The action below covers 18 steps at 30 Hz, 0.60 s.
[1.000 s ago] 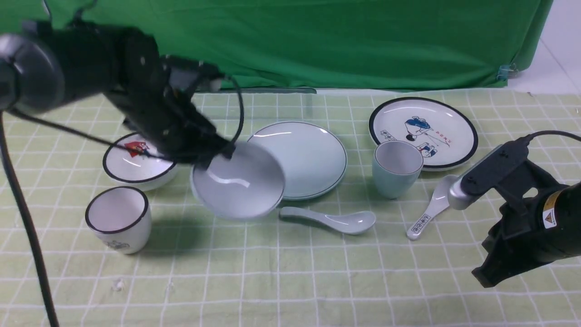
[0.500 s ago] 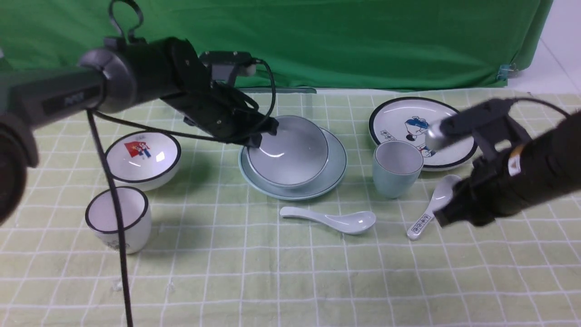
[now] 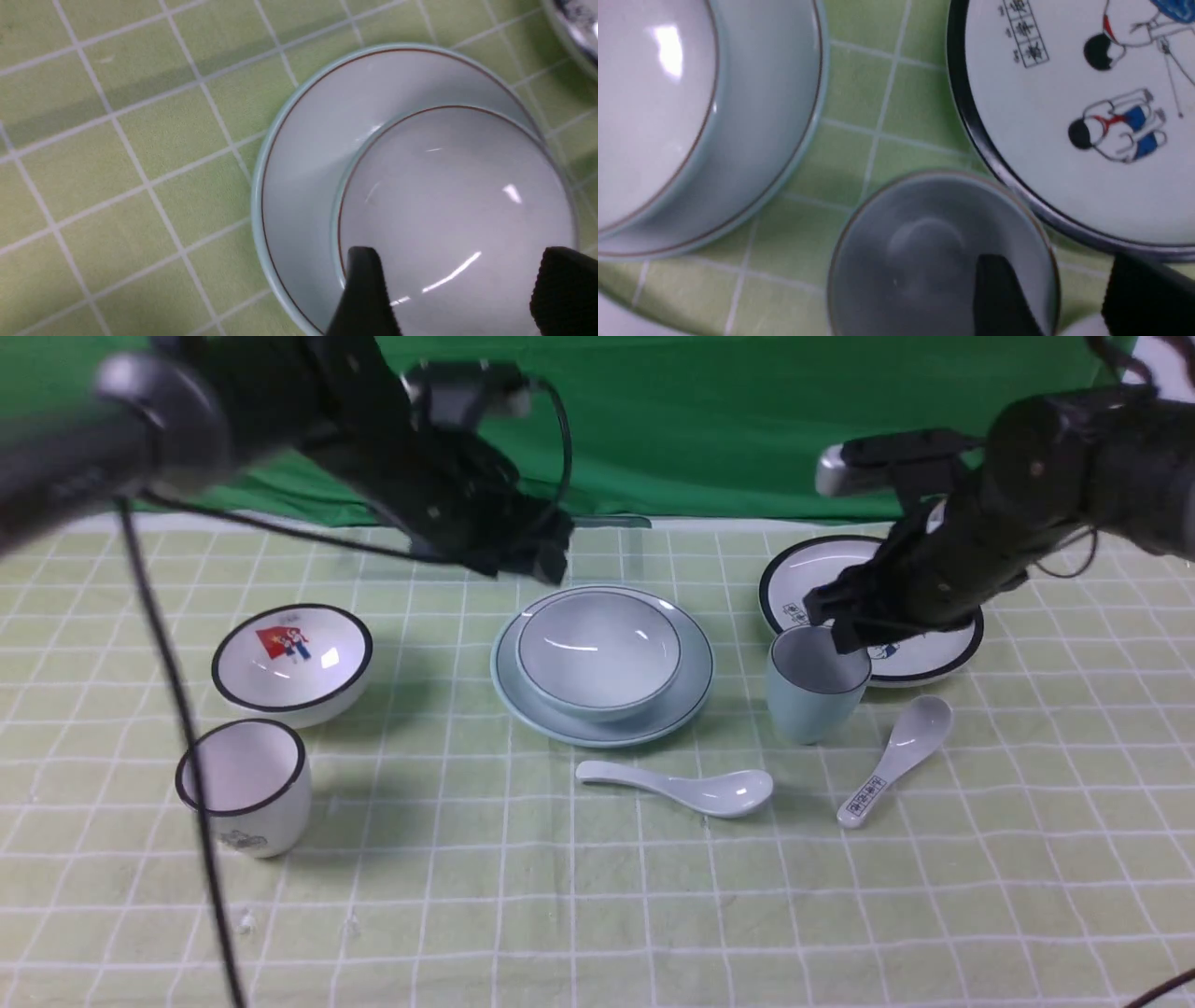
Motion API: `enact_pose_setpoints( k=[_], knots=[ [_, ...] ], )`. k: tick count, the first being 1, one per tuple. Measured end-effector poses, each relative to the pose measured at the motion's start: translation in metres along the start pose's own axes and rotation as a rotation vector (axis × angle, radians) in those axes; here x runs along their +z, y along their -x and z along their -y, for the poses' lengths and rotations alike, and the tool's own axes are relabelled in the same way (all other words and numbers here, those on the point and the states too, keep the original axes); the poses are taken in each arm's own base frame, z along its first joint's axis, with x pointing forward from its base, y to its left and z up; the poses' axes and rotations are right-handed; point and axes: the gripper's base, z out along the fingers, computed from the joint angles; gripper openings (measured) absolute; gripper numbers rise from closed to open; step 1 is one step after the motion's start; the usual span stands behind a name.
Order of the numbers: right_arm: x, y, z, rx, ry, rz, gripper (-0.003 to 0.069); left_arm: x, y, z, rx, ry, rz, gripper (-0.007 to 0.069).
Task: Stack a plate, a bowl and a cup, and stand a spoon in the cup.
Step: Use the right arm to grab a blue teacup, then use the right arm to put the blue teacup into the blue rice bowl in the middle
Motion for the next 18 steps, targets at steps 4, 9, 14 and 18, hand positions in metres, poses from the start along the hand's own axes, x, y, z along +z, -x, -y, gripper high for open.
enact_pose_setpoints(
  k=[4, 9, 14, 18],
  knots=[
    [0.034, 0.002, 0.002, 0.0, -0.002, -0.041, 0.023, -0.089, 0.013, 0.016, 0.064, 0.027, 0.086, 0.0388],
    [0.039, 0.002, 0.002, -0.079, 0.003, -0.084, 0.008, -0.196, 0.0, 0.048, 0.126, 0.037, 0.207, 0.0205],
    [0.012, 0.023, -0.016, -0.189, 0.026, -0.075, 0.0076, -0.248, -0.041, 0.067, 0.147, 0.06, 0.291, 0.0036],
    [-0.022, 0.054, -0.065, -0.332, 0.083, 0.023, 0.0076, -0.256, -0.095, 0.067, 0.157, 0.14, 0.342, -0.0034]
  ],
)
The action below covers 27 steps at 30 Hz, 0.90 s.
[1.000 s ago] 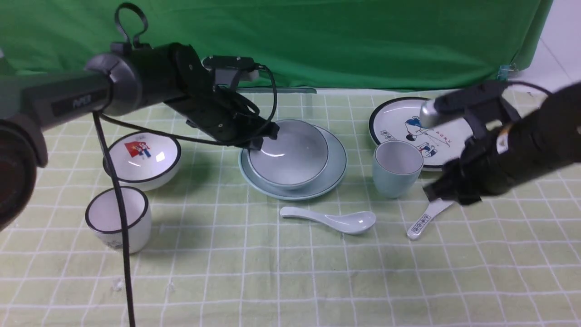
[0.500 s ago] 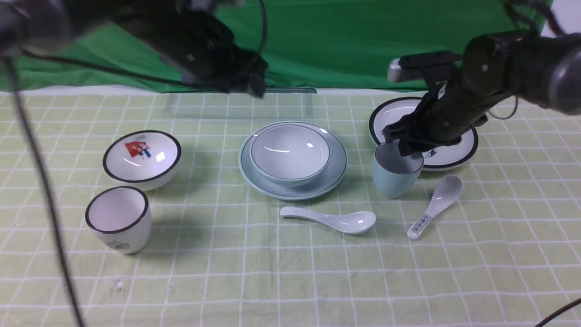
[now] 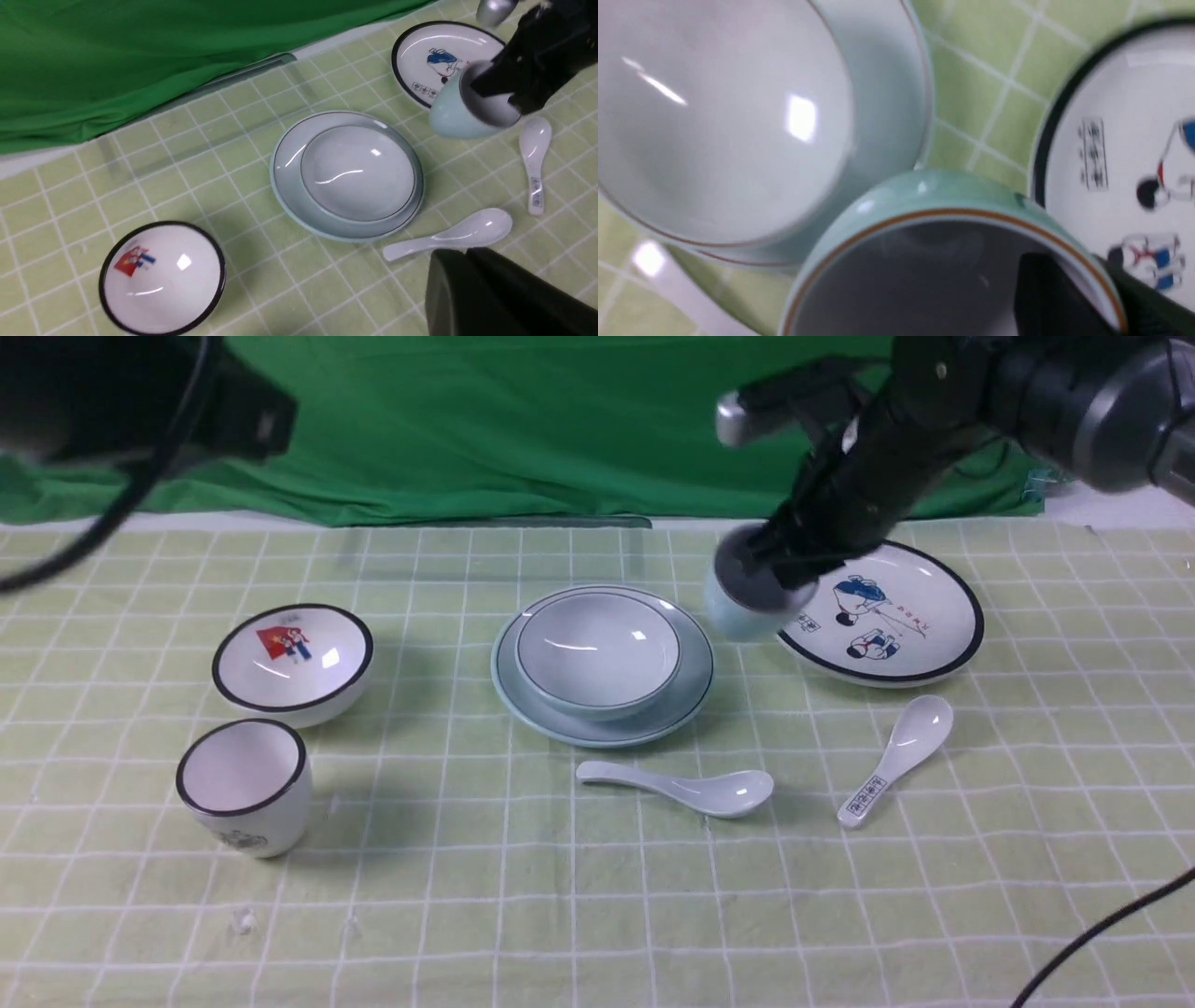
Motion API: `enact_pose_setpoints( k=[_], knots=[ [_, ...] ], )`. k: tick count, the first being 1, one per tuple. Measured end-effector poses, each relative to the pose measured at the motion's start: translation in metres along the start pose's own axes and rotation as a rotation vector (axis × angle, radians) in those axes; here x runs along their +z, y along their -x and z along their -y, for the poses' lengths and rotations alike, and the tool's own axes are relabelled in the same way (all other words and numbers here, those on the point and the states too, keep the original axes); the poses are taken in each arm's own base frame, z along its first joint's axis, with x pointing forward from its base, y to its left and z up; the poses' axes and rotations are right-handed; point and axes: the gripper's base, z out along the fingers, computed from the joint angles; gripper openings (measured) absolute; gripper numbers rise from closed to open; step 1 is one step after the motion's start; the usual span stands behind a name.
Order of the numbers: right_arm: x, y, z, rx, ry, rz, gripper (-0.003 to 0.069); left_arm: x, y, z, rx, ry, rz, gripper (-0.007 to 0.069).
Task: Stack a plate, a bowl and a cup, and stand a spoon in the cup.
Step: Use the right arm to put the blue teacup into the blue rice bowl in the middle, then use the right arm to grab a blue soup spoon
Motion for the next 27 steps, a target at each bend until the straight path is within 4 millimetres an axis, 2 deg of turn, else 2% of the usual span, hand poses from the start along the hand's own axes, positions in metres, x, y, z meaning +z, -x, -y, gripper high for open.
enact_pose_setpoints(
  k=[1, 3, 4, 6, 7, 8, 10, 13, 17, 18, 19, 20, 21, 22, 25, 27],
  knots=[
    [-0.002, 0.011, -0.012, -0.035, 0.012, 0.036, 0.0076, -0.001, -0.019, 0.001, 0.003, 0.022, 0.001, -0.0037],
    [0.008, 0.02, -0.03, -0.075, 0.037, 0.055, 0.0076, 0.001, -0.042, 0.001, 0.009, 0.052, 0.008, -0.0038],
    [0.009, 0.02, -0.03, -0.075, 0.037, 0.055, 0.0076, 0.001, -0.045, 0.002, 0.008, 0.051, 0.002, -0.0038],
    [0.04, 0.023, -0.046, -0.094, 0.064, 0.036, 0.0076, 0.006, -0.075, 0.002, 0.012, 0.072, -0.019, -0.0038],
    [0.041, 0.024, -0.046, -0.093, 0.064, 0.039, 0.0076, 0.006, -0.079, 0.003, 0.011, 0.073, -0.026, -0.0038],
    [0.059, 0.022, -0.05, -0.083, 0.072, 0.014, 0.0076, 0.009, -0.09, 0.003, 0.01, 0.075, -0.043, -0.0038],
    [0.078, 0.019, -0.052, -0.065, 0.081, -0.025, 0.0076, 0.013, -0.105, 0.004, 0.01, 0.074, -0.082, -0.0036],
    [0.089, 0.015, -0.052, -0.034, 0.083, -0.061, 0.0078, 0.018, -0.116, 0.004, 0.009, 0.071, -0.12, -0.0036],
    [0.088, 0.015, -0.052, -0.023, 0.083, -0.067, 0.0106, 0.02, -0.12, 0.004, 0.009, 0.074, -0.125, -0.0036],
    [0.087, 0.016, -0.052, -0.025, 0.083, -0.063, 0.0158, 0.02, -0.119, 0.004, 0.01, 0.079, -0.111, -0.0036],
    [0.086, 0.016, -0.052, -0.026, 0.083, -0.063, 0.0166, 0.02, -0.119, 0.004, 0.01, 0.079, -0.109, -0.0036],
    [0.081, 0.018, -0.053, -0.031, 0.083, -0.052, 0.0236, 0.02, -0.118, 0.003, 0.01, 0.083, -0.098, -0.0036],
    [0.076, 0.02, -0.053, -0.045, 0.084, -0.043, 0.0274, 0.02, -0.118, 0.003, 0.011, 0.084, -0.095, -0.0036],
    [0.074, 0.021, -0.053, -0.048, 0.083, -0.039, 0.0292, 0.02, -0.118, 0.003, 0.01, 0.084, -0.094, -0.0036],
    [0.036, 0.033, -0.054, -0.086, 0.081, 0.015, 0.0424, 0.02, -0.117, 0.004, 0.0, 0.078, -0.092, -0.0036],
    [0.005, 0.038, -0.055, -0.111, 0.086, 0.047, 0.0454, 0.02, -0.117, 0.004, -0.01, 0.072, -0.09, -0.0036]
  ],
)
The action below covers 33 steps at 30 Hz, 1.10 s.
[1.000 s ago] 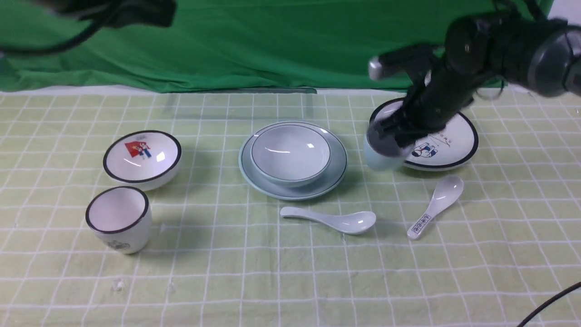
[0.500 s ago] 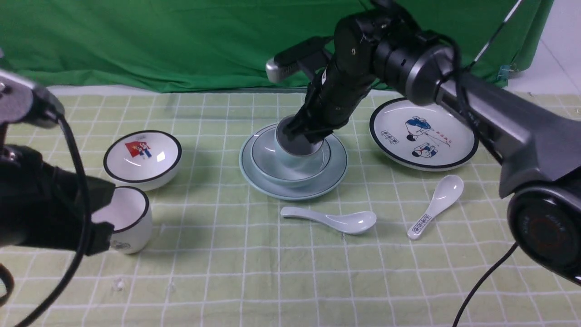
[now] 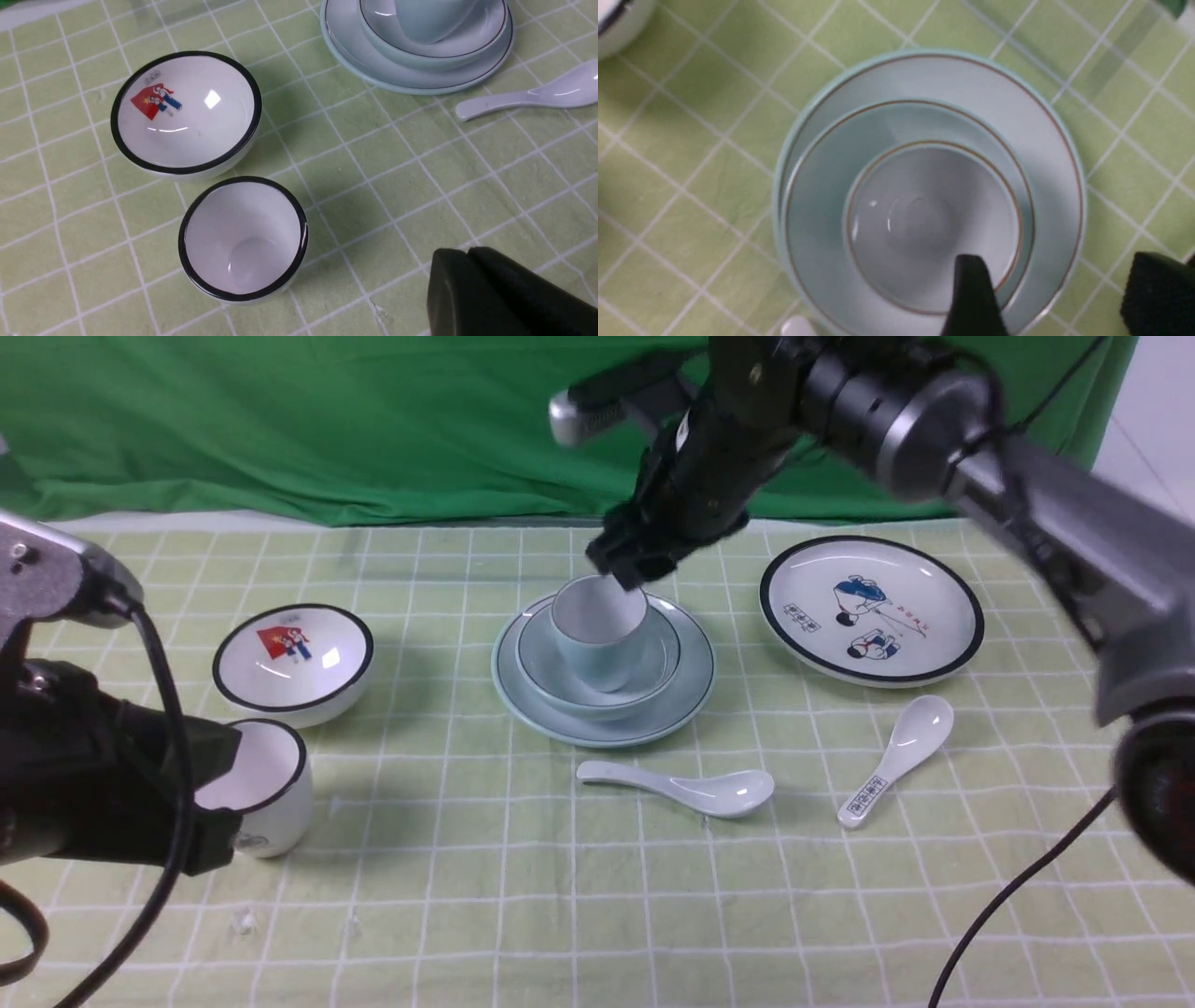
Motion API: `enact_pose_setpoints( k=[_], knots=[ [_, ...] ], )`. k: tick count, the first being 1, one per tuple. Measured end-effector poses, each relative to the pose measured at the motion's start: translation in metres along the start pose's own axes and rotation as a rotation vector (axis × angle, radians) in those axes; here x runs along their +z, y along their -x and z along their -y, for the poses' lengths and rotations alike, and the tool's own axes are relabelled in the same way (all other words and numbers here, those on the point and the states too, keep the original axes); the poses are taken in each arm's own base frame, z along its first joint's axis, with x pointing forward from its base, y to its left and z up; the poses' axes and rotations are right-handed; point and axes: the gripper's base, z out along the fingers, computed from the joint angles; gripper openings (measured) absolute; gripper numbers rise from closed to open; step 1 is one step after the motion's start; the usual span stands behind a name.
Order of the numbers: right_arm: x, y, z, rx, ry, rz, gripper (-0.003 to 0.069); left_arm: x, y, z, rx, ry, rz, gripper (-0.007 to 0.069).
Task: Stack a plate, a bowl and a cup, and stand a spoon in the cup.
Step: Use the right arm to grab a blue soup spoon
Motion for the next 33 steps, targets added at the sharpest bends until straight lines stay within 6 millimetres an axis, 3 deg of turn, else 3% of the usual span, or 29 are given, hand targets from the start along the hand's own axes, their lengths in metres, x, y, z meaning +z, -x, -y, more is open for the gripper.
enact_pose_setpoints(
  k=[3, 6, 7, 11, 19, 23, 26, 31, 33],
  knots=[
    [-0.02, -0.006, -0.007, -0.039, 0.042, -0.017, 0.0454, 0.0, 0.0, 0.001, -0.014, -0.009, 0.003, -0.0036],
    [-0.015, -0.027, -0.016, -0.08, 0.116, -0.1, 0.0447, 0.0, 0.001, 0.002, -0.028, -0.017, 0.006, -0.0036],
    [0.001, -0.048, -0.022, -0.11, 0.163, -0.186, 0.0445, 0.0, 0.001, 0.002, -0.036, -0.022, 0.008, -0.0036],
    [0.039, -0.082, -0.032, -0.146, 0.182, -0.249, 0.0445, 0.0, 0.001, 0.002, -0.043, -0.027, 0.01, -0.0036],
    [0.076, -0.096, -0.054, -0.283, 0.194, -0.23, 0.0443, 0.0, 0.001, 0.002, -0.045, -0.027, 0.014, -0.0036],
    [0.094, -0.104, -0.056, -0.324, 0.197, -0.24, 0.0351, 0.0, 0.001, 0.002, -0.046, -0.027, 0.014, -0.0036],
    [0.094, -0.105, -0.057, -0.332, 0.208, -0.249, 0.0165, 0.0, 0.001, 0.002, -0.046, -0.027, 0.014, -0.0036],
    [0.076, -0.094, -0.063, -0.288, 0.276, -0.211, 0.0164, 0.0, 0.001, 0.003, -0.047, -0.028, 0.014, -0.0036],
    [0.045, -0.072, -0.067, -0.308, 0.299, -0.077, 0.0164, 0.0, 0.002, 0.003, -0.057, -0.034, 0.016, -0.0036]
  ],
)
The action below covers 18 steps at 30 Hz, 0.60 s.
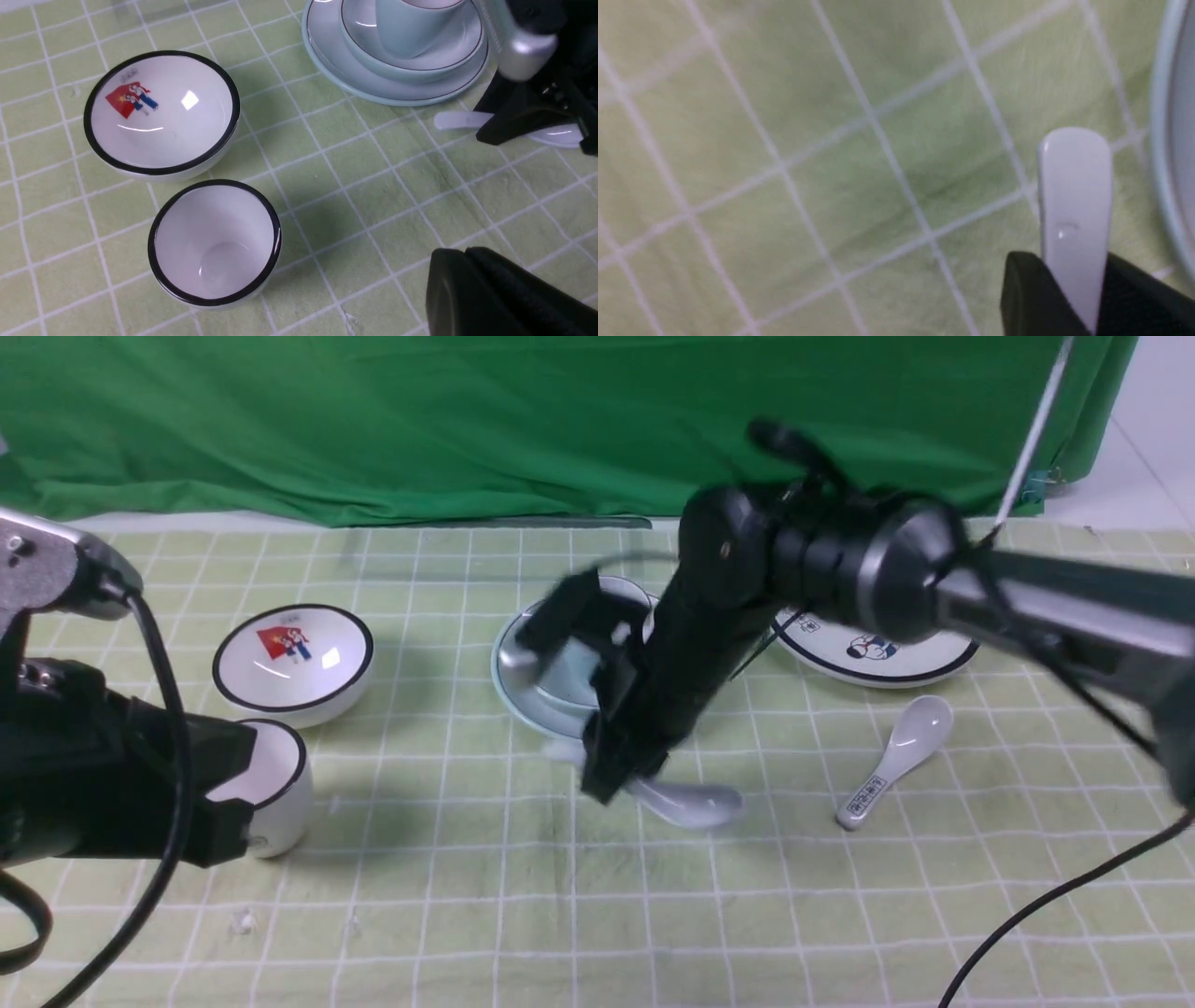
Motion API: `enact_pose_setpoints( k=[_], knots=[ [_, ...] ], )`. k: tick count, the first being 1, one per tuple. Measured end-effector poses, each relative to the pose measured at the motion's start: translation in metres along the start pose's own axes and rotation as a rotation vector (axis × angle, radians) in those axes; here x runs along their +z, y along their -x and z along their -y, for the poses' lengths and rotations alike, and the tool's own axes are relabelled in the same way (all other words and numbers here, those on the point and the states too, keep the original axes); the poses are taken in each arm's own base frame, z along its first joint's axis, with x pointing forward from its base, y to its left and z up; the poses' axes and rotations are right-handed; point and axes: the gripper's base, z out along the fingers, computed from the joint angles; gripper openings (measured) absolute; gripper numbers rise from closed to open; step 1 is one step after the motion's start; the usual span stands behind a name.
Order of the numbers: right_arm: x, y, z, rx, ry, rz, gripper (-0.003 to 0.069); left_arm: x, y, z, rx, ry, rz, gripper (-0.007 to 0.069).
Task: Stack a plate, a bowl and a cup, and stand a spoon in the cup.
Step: Use the right arm to grab a blue soup spoon, then use the right arm to put the blue soup spoon into the blue teacup in the middle
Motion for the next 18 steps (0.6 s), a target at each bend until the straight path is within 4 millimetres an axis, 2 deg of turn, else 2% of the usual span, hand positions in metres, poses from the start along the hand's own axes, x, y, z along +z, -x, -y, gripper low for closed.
enact_pose_setpoints(
  k=[3, 4, 5, 7, 8, 10, 11, 12, 14, 18],
  knots=[
    [-0.043, 0.032, 0.001, -0.083, -0.131, 0.254, 0.0164, 0.0, 0.0, 0.0, -0.005, -0.003, 0.001, -0.0036],
    [-0.048, 0.036, 0.002, -0.083, -0.158, 0.288, 0.0164, 0.0, 0.0, 0.0, -0.005, -0.003, 0.001, -0.0036],
    [-0.059, 0.047, 0.009, -0.082, -0.266, 0.405, 0.0164, 0.0, 0.0, 0.0, -0.006, -0.004, 0.001, -0.0036],
    [-0.063, 0.056, 0.024, -0.035, -0.432, 0.555, 0.0164, 0.0, 0.0, 0.001, -0.009, -0.006, 0.001, -0.0036],
    [-0.063, 0.056, 0.026, -0.033, -0.446, 0.566, 0.0164, 0.0, 0.0, 0.001, -0.009, -0.006, 0.001, -0.0036],
    [-0.046, 0.055, 0.044, 0.092, -0.56, 0.682, 0.0164, 0.0, 0.0, 0.001, -0.012, -0.008, 0.002, -0.0036],
    [-0.044, 0.054, 0.045, 0.108, -0.562, 0.69, 0.0164, 0.0, 0.0, 0.001, -0.013, -0.008, 0.002, -0.0036],
    [-0.026, 0.049, 0.053, 0.156, -0.585, 0.704, 0.0164, 0.0, 0.0, 0.001, -0.019, -0.012, 0.003, -0.0036],
    [-0.006, 0.041, 0.057, 0.185, -0.575, 0.676, 0.0164, 0.0, 0.0, 0.001, -0.025, -0.016, 0.005, -0.0036],
    [0.013, 0.032, 0.059, 0.207, -0.552, 0.634, 0.0171, 0.0, 0.0, 0.002, -0.027, -0.017, 0.005, -0.0035]
  ],
)
